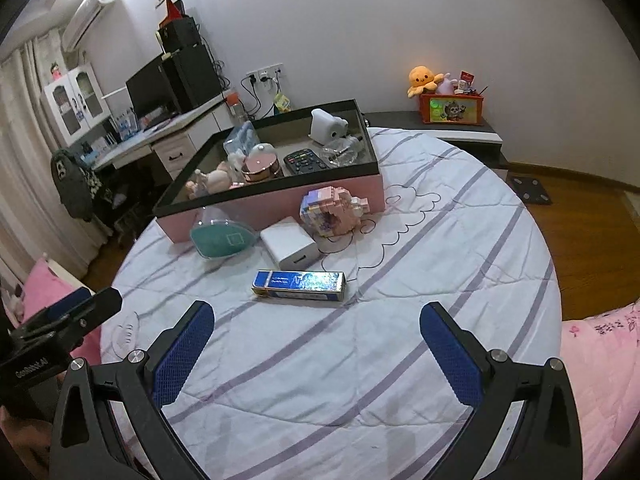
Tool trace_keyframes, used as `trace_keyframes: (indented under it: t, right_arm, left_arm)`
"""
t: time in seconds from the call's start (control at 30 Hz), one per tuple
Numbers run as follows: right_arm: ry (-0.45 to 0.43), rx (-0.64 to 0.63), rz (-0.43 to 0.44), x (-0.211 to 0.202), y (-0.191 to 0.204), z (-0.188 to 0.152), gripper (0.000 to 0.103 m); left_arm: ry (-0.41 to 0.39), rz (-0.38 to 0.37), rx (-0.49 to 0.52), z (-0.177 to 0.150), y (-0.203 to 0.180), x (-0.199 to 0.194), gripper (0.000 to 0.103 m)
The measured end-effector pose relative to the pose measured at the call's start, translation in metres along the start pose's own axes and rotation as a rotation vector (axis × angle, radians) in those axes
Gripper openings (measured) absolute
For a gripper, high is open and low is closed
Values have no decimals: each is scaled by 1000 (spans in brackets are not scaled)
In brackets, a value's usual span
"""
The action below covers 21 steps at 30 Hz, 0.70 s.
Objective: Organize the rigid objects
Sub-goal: 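Withdraw both open tools from the box, then grasp the blue rectangular box with the right tool while the left tool grasps the clear teal container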
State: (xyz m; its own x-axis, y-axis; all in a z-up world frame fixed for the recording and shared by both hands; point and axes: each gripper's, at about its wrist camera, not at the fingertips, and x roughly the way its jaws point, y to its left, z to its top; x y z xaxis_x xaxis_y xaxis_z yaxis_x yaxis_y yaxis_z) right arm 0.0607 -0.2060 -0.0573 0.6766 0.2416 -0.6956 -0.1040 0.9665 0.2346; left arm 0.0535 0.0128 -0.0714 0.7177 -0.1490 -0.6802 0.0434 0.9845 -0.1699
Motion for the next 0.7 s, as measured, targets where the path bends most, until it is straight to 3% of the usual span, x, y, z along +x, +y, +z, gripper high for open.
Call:
trace_keyframes:
  t: [0.43, 0.7]
  right_arm:
    - [73, -24, -21, 30, 5, 4, 103]
    - [142, 5, -39, 70, 19, 12, 103]
  left_arm:
    - [17, 20, 19, 0, -4, 11, 102]
    - [45, 43, -2, -2, 10, 25, 102]
